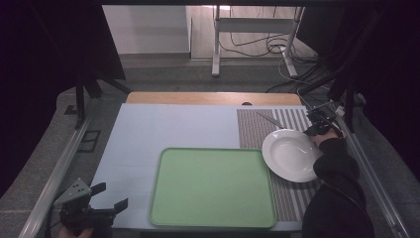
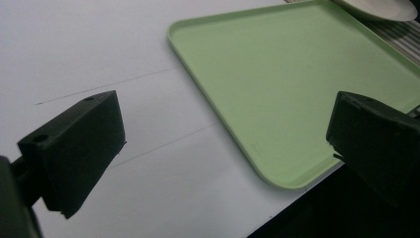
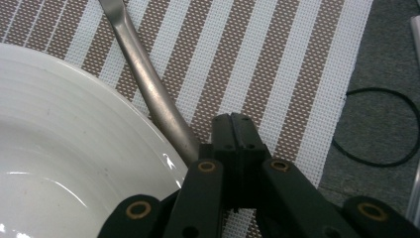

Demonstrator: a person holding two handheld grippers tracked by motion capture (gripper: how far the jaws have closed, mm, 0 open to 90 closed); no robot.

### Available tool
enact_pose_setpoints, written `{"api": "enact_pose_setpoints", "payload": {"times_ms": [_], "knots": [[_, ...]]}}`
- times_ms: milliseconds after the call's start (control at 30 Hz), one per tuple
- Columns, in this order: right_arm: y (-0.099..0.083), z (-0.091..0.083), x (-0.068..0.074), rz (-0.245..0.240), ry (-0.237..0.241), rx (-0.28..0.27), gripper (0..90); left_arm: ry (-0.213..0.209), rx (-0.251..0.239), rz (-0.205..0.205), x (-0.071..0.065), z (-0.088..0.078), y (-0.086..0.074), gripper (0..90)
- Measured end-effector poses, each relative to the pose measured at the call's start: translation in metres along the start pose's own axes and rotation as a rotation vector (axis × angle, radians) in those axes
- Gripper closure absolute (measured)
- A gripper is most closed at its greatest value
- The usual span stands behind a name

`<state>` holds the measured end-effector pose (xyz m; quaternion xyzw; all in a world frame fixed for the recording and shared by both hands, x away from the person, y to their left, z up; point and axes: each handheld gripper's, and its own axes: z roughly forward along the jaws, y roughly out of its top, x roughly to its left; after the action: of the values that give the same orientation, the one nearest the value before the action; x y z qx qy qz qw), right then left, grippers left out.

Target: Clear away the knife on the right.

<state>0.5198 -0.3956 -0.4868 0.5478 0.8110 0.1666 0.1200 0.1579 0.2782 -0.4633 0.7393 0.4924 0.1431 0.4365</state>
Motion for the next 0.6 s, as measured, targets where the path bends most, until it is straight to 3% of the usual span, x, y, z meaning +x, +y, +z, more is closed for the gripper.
{"api": "enact_pose_setpoints", "payload": {"times_ms": [100, 200, 233, 267, 300, 333, 400, 600], "knots": [[0.001, -0.001, -0.001, -0.002, -0.012, -0.004, 90.0, 0.001, 0.001, 0.002, 0.000, 0.000, 0.000, 1.6], [0.007, -0.009, 0.001, 0.011, -0.013, -0.083, 76.6, 0.000, 0.001, 0.000, 0.000, 0.000, 0.000, 1.7], [0.007, -0.009, 0.001, 0.011, -0.013, -0.083, 76.6, 0.000, 0.001, 0.000, 0.000, 0.000, 0.000, 1.7], [0.012, -0.012, 0.003, 0.009, -0.023, -0.117, 67.8, 0.000, 0.001, 0.001, 0.000, 0.000, 0.000, 1.7], [0.012, -0.012, 0.003, 0.009, -0.023, -0.117, 67.8, 0.000, 0.001, 0.001, 0.000, 0.000, 0.000, 1.7], [0.018, -0.014, 0.006, 0.020, -0.021, -0.151, 59.3, 0.000, 0.002, 0.000, 0.000, 0.000, 0.000, 1.7], [0.023, -0.013, 0.009, 0.026, -0.011, -0.168, 45.1, 0.001, 0.003, 0.001, 0.000, 0.000, 0.000, 1.7], [0.037, -0.002, 0.024, 0.036, 0.006, -0.156, 6.5, 0.001, 0.003, 0.001, 0.000, 0.000, 0.000, 1.7]]}}
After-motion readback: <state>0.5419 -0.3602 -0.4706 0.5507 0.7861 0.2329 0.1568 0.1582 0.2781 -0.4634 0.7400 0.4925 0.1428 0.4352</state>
